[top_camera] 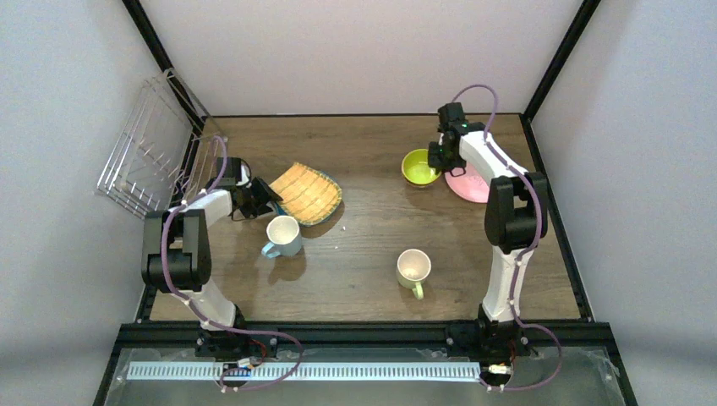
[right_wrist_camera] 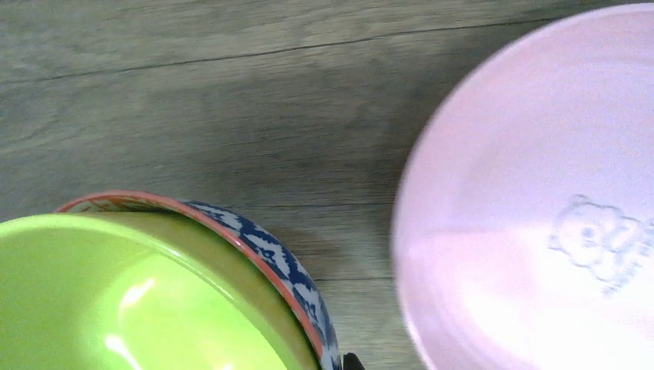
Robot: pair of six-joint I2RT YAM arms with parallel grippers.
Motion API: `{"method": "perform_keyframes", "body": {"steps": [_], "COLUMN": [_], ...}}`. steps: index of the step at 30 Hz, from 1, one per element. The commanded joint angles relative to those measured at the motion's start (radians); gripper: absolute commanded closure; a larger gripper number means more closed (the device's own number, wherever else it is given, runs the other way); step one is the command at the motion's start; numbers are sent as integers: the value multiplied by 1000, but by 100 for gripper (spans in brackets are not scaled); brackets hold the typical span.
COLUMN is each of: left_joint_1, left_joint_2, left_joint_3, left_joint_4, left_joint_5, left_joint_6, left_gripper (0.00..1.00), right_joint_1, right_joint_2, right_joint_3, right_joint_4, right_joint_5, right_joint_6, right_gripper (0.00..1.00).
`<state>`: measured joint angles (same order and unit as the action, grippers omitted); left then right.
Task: Load the mixed dishes into the dish rack
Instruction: Place the bowl on the plate.
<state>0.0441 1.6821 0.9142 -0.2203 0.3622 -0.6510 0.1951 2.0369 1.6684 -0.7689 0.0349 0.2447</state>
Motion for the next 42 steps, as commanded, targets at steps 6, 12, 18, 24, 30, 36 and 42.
{"method": "perform_keyframes", "body": {"steps": [6,12,18,24,30,36,42], "left_joint_1": [-3,-3,-3,-3,-3,-3,-3], "left_joint_2": [24,30,28,34,41,52,58], "left_joint_3": [21,29,32,32,35,39,44], "left_joint_4": [4,-4,-11,-13,-13,-14,-12], "left_joint_5": [15,18,20,25,29,33,35], "left_joint_6": [17,26,37,45,50,51,53], "left_gripper": [1,1,1,1,1,1,1], "right_joint_1": [-127,-174,-235,-282,-301,-302,-310], "right_joint_2": [-97,-118,-140,-143,-123,-91,-82], "right_joint_3": [35,28,-20,-79,-112,-127,-133], "right_joint_4": [-22,-26,-8,29,58,68,75], "right_joint_5": [41,64,80,82,79,90,98], "right_joint_6": [47,56,68,76,84,91,99], "right_gripper": [99,99,99,99,99,78,50]}}
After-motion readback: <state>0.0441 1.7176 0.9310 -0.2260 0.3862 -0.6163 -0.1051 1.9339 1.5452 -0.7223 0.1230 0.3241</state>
